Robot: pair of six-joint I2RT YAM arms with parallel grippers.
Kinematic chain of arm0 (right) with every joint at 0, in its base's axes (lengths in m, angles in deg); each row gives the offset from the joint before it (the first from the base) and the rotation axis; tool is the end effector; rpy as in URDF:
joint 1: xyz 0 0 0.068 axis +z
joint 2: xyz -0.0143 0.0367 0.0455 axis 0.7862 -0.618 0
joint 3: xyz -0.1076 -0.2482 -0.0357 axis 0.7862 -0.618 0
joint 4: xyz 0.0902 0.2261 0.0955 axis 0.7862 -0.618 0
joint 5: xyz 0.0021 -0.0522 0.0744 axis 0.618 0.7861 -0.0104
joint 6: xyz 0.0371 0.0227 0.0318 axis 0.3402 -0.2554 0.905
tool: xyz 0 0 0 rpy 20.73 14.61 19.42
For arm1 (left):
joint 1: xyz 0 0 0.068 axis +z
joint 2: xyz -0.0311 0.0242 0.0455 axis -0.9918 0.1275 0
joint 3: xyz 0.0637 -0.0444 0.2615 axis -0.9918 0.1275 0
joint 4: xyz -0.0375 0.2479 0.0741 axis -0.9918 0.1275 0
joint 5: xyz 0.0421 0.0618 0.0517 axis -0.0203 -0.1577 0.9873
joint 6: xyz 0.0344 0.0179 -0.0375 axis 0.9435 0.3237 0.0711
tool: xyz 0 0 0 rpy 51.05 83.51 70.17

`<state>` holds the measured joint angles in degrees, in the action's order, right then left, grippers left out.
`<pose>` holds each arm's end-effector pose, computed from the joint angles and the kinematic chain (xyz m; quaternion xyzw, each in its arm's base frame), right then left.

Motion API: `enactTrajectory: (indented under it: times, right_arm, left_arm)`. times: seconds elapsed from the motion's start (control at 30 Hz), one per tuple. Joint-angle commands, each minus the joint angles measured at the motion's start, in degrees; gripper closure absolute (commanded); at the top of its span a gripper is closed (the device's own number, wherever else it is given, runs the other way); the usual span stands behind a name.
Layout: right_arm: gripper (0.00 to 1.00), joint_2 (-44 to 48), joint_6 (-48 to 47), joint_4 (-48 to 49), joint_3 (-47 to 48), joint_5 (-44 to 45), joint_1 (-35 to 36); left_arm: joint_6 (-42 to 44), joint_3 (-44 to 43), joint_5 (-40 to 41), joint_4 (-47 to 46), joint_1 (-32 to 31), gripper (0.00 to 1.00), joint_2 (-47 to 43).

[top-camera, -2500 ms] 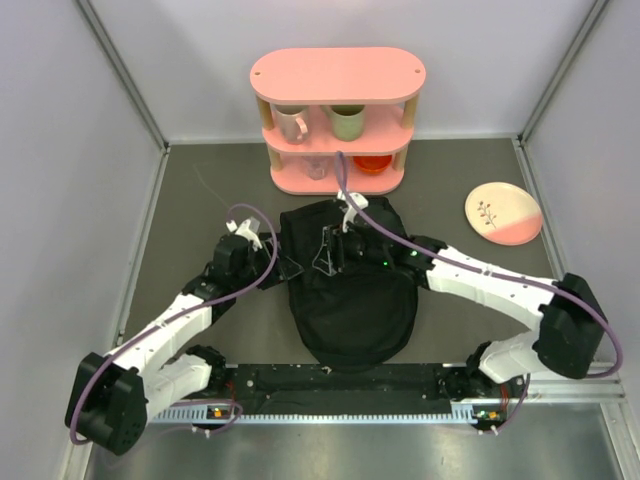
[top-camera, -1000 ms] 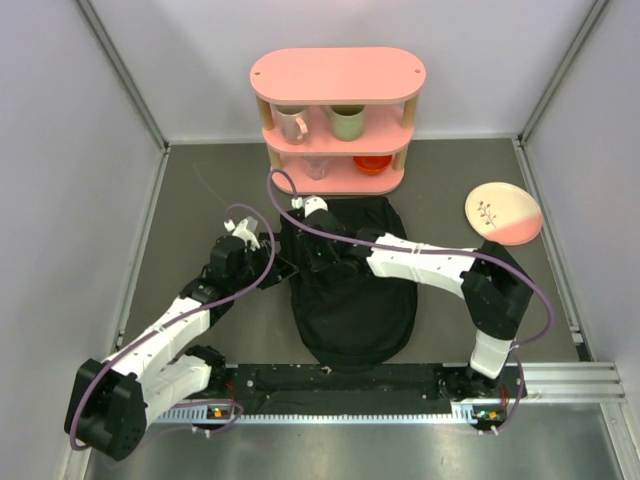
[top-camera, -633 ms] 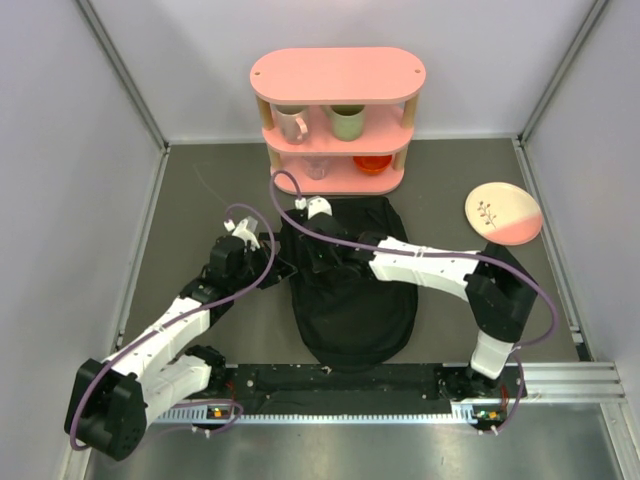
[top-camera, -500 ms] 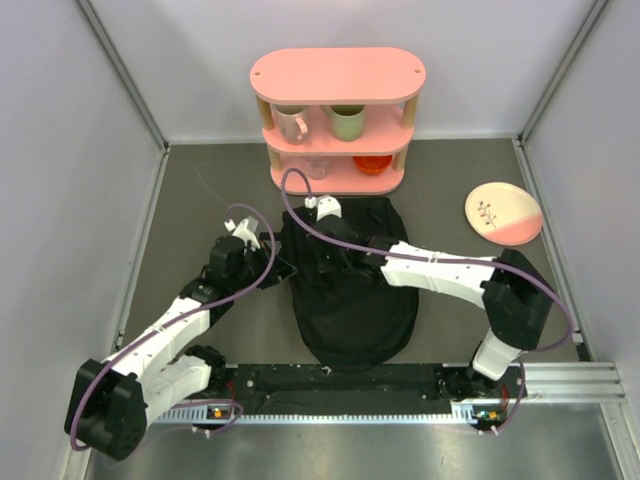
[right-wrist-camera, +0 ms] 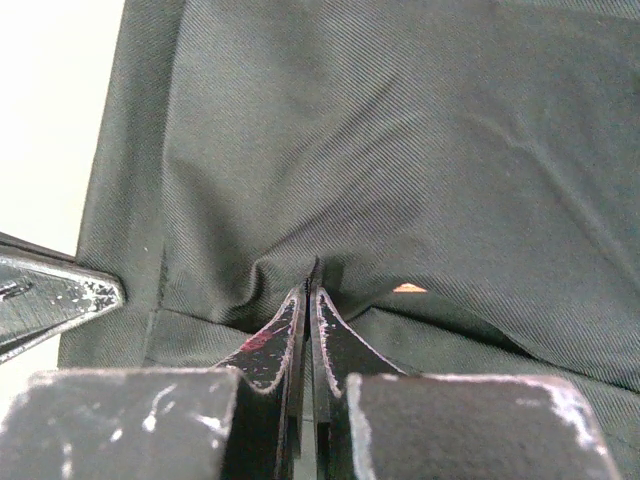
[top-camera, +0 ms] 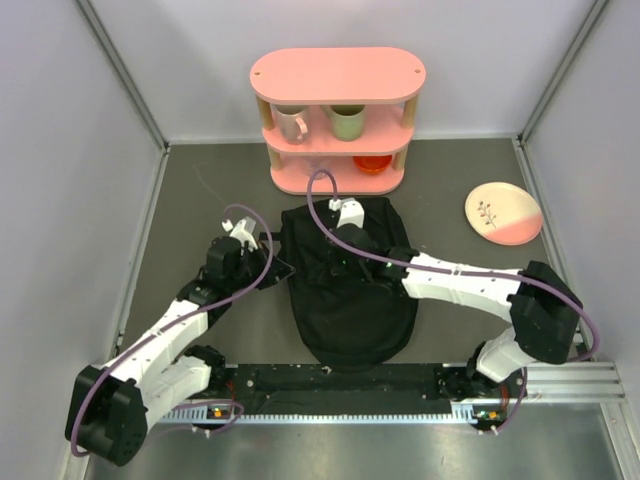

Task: Pack the student bag
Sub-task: Zip the student bag at the center of the board.

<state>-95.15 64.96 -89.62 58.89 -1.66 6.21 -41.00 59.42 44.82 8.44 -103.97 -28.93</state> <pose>0.1912 0.2797 0.2528 -0.1228 0.8703 0.1755 0.4434 0.1831 -0.0836 0.2129 -0.0895 0.8529 -0.3853 0.3408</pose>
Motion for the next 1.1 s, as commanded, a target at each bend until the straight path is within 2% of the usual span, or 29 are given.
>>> enactTrajectory:
  times: [0.0, 0.5, 0.6, 0.67, 0.7, 0.73, 0.77, 0.8, 0.83, 0.9, 0.93, 1.0, 1.07]
  right_arm:
    - [1.00, 4.0, 1.2, -0.3, -1.8, 7.0, -0.5]
    - [1.00, 9.3, 2.4, -0.6, -6.6, 11.4, -0.5]
    - [1.00, 10.9, 2.3, -0.3, -7.7, 10.1, -0.5]
    - [1.00, 11.3, 1.2, 1.7, -8.4, 5.9, -0.6]
    - [1.00, 11.1, 1.5, 2.1, -8.4, 4.5, -0.6]
    - [1.00, 10.9, 1.8, 2.6, -8.4, 3.4, -0.6]
    - [1.00, 10.6, 2.1, 3.6, -8.4, 1.6, -0.6]
    - [1.00, 10.6, 2.3, 4.3, -8.4, 0.7, -0.6]
    - [1.00, 10.5, 2.4, 5.4, -8.6, -0.9, -0.6]
    - [1.00, 10.5, 1.9, 7.7, -8.5, -3.4, -0.6]
    - [1.00, 10.2, 2.1, 8.1, -8.1, -4.9, -0.6]
    - [1.00, 9.7, 3.2, 7.9, -7.3, -6.2, -0.5]
    - [0.84, 9.0, 5.1, 7.0, -6.2, -7.4, -0.6]
  left_arm:
    - [2.0, 0.4, 1.1, 1.3, 2.2, 1.00, -2.0]
    - [3.1, 0.5, 0.3, 3.4, 4.7, 1.00, -3.4]
    - [3.5, 0.4, 0.4, 4.0, 5.3, 1.00, -3.9]
    - [3.6, 0.8, -2.0, 2.4, 5.5, 1.00, -4.0]
    - [3.2, 0.9, -3.4, 1.2, 5.5, 0.94, -3.9]
    - [2.7, 1.4, -4.8, -2.1, 5.5, 0.83, -3.7]
    - [1.6, 1.5, -8.5, -4.3, 5.5, 0.66, -3.2]
    - [1.3, 1.4, -10.2, -6.1, 5.5, 0.35, -3.0]
    - [0.4, 0.9, -12.0, -8.6, 5.5, 0.25, -2.6]
    - [-0.8, 0.2, -14.7, -10.7, 5.4, 0.18, -1.5]
    - [-1.4, -0.4, -15.0, -11.5, 5.5, 0.10, -1.1]
    - [-1.7, -0.9, -15.4, -13.4, 5.5, 0.08, -0.1]
    - [-1.7, -1.6, -15.6, -14.8, 5.5, 0.04, 1.4]
